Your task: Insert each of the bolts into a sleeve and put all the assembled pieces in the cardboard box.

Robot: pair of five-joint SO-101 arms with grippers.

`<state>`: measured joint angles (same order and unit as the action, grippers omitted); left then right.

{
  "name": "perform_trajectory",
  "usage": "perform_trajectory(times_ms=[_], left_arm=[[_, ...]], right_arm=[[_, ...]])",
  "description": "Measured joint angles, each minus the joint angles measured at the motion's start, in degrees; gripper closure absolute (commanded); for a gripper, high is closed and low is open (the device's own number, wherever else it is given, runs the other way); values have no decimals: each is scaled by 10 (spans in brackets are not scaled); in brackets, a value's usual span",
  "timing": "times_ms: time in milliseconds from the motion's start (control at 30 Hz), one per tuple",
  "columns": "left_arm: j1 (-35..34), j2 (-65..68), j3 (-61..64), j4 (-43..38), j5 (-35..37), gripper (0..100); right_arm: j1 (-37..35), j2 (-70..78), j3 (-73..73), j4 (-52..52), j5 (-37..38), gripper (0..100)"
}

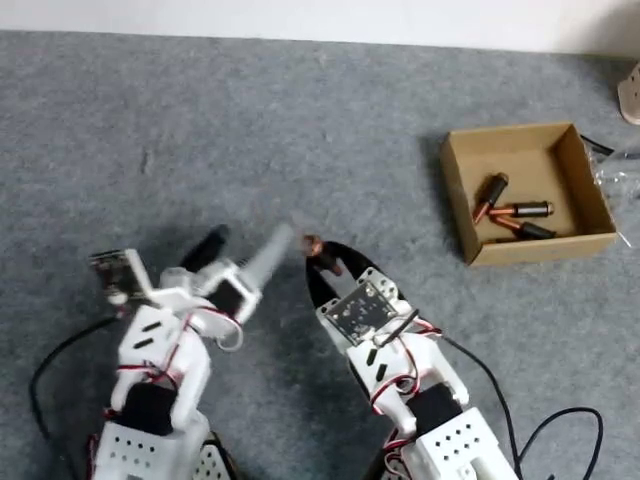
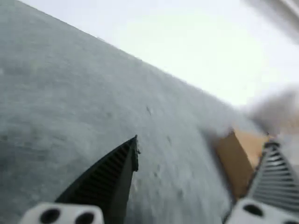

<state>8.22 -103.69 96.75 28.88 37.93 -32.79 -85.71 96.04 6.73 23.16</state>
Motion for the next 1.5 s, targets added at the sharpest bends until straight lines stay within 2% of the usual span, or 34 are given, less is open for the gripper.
perform_trajectory(times_ms=[100, 200, 300, 367, 433, 700, 833, 1133, 1267, 1500], left_arm=[[-52, 0, 0, -17, 45, 724], [-76, 0, 0, -26, 60, 812], [-76, 0, 0, -27, 57, 936], [-76, 0, 0, -27, 28, 1000], [-76, 0, 0, -28, -6, 975], [-76, 0, 0, -28, -116, 994], [-76, 0, 0, -28, -200, 994], [-111, 0, 0, -23, -303, 992], [-114, 0, 0, -22, -333, 991], [-120, 0, 0, -22, -337, 989]], right_arm=[[4, -1, 0, 0, 0, 995], [19, -1, 0, -10, 0, 995], [40, -1, 0, -14, 0, 995], [52, -1, 0, -14, 0, 995], [63, -1, 0, -23, 0, 995], [113, -1, 0, -31, -1, 995], [140, -1, 0, -31, -36, 995], [209, -1, 0, -30, -78, 995], [237, -1, 0, -27, -78, 995], [265, -1, 0, -14, -78, 993]])
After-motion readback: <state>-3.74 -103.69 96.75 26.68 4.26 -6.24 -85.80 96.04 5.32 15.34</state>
